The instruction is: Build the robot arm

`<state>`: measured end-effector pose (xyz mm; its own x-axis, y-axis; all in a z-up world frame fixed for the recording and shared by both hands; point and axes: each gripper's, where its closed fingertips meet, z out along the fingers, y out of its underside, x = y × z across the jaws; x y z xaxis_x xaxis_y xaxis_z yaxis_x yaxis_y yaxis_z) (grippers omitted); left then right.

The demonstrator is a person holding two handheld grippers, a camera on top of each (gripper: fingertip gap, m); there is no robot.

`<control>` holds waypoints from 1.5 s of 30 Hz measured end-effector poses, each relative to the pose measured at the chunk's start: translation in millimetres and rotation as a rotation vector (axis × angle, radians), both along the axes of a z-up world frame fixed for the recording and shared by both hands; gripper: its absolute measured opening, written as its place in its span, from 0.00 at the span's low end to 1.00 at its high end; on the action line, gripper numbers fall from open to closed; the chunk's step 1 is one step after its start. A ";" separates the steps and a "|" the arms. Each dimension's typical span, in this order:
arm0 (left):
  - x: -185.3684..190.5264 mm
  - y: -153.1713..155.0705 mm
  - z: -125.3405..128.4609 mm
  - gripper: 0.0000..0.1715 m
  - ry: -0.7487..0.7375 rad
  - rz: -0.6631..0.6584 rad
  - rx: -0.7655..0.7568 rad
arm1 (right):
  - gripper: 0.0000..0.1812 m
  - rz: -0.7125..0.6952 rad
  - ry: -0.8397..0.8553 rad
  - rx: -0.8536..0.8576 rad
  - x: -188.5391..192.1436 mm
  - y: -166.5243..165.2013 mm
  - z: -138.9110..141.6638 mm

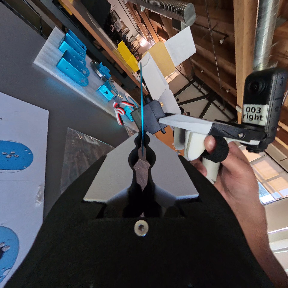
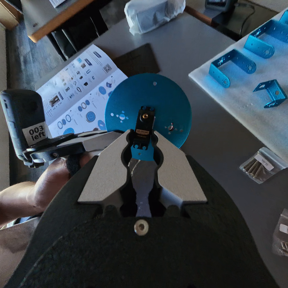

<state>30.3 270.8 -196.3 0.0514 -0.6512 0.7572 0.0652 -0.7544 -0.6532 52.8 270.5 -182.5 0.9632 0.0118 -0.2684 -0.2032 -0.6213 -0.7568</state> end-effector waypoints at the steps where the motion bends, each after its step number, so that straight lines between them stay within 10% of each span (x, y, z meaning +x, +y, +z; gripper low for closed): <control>1: -1.4 -1.3 1.3 0.00 0.007 0.004 0.042 | 0.12 0.021 0.021 -0.018 -1.4 -1.7 0.0; 6: -3.0 -7.4 17.3 0.00 0.025 0.043 0.247 | 0.12 0.127 0.183 -0.107 -7.8 -6.0 1.3; 30: -3.2 8.5 20.2 0.00 -0.091 0.142 -0.053 | 0.11 -0.100 0.107 0.306 -4.5 4.9 12.8; 45: -10.2 13.4 24.9 0.00 0.166 0.172 0.490 | 0.11 -0.024 0.183 0.096 -8.3 7.7 9.8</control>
